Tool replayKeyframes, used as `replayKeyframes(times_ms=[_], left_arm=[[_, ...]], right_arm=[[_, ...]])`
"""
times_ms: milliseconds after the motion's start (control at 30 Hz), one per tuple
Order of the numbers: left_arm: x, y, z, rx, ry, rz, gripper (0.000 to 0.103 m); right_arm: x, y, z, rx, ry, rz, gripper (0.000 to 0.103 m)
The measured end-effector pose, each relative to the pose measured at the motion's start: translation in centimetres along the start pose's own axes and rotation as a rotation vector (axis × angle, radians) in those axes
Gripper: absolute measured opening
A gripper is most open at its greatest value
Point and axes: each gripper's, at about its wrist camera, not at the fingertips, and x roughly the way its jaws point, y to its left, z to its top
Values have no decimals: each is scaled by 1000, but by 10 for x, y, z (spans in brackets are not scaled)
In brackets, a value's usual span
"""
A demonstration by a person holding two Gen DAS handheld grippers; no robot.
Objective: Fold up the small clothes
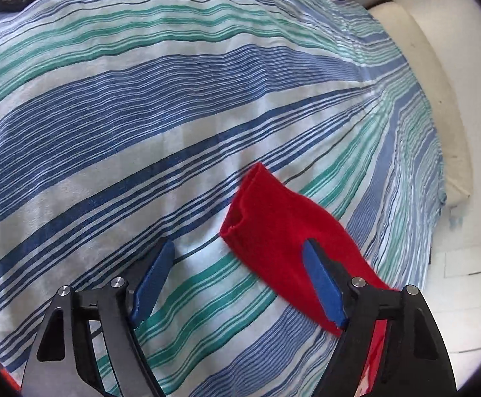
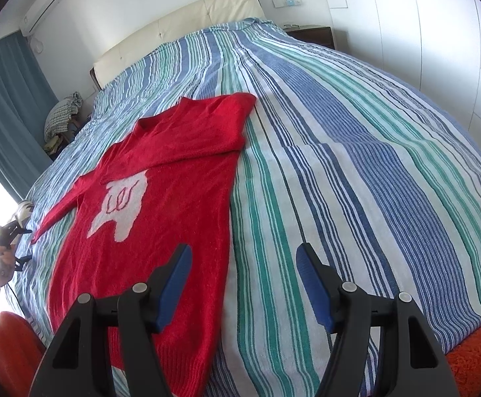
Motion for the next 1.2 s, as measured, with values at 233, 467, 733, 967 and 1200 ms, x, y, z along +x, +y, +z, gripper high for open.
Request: replayKeyframes(times_ms=[233,467,733,967,1200], left_arm=[[13,-19,-2,83,4,2,3],[-39,-126,-26,385,-118,30,3],[-78,-364,-164,904,-140,-215,3],[-21,-435,-326,1164,-1,-269,26],[24,-347,-415,1349,157,-98,70]], right_arm=[[6,3,-2,-15,19,3,65],[8,4,-2,2,24,57,65],[8,5,0,26,16,110,65],[5,-5,1,74,11,119,65],[4,-7,2,90,9,145,65]])
